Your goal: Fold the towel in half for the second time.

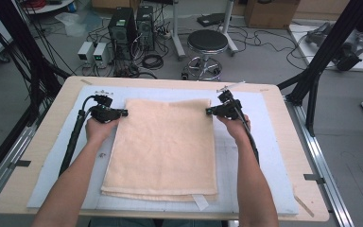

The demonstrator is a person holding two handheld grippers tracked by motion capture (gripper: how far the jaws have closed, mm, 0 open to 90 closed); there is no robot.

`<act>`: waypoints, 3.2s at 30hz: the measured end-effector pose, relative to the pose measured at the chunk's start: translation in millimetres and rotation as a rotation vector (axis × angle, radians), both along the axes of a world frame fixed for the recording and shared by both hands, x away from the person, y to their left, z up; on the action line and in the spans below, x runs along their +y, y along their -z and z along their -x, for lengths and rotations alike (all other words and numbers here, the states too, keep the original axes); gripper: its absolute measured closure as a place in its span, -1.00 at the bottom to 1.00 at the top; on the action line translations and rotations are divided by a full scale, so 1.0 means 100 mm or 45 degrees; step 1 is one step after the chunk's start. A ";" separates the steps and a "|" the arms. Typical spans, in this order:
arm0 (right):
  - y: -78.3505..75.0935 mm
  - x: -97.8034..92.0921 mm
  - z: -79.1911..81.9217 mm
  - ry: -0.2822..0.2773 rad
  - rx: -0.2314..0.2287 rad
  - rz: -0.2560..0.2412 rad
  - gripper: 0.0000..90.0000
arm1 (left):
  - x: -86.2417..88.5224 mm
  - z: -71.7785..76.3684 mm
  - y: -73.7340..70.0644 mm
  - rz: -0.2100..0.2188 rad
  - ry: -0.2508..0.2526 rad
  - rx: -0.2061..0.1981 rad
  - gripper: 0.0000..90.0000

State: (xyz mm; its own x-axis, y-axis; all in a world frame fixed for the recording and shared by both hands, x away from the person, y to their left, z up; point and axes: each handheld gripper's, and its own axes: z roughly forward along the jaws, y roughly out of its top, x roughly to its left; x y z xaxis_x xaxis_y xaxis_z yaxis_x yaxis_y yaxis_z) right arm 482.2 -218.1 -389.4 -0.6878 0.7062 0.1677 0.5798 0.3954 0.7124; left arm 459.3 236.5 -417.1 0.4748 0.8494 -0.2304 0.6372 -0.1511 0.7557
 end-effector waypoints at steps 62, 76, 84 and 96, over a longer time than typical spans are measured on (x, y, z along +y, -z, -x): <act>-0.13 -0.20 0.99 -0.173 -0.113 0.032 -0.01 | 0.09 0.85 -0.31 -0.148 0.279 -0.172 -0.04; 0.25 -0.01 0.67 -0.196 0.094 0.040 0.01 | 0.07 0.42 0.00 -0.094 0.319 0.077 0.00; 0.20 -0.01 0.73 -0.298 0.105 0.021 0.73 | 0.04 0.51 -0.05 -0.127 0.380 0.032 0.82; -0.01 -0.02 0.91 -0.342 0.020 0.010 0.80 | 0.18 0.74 -0.23 -0.055 0.388 -0.079 0.90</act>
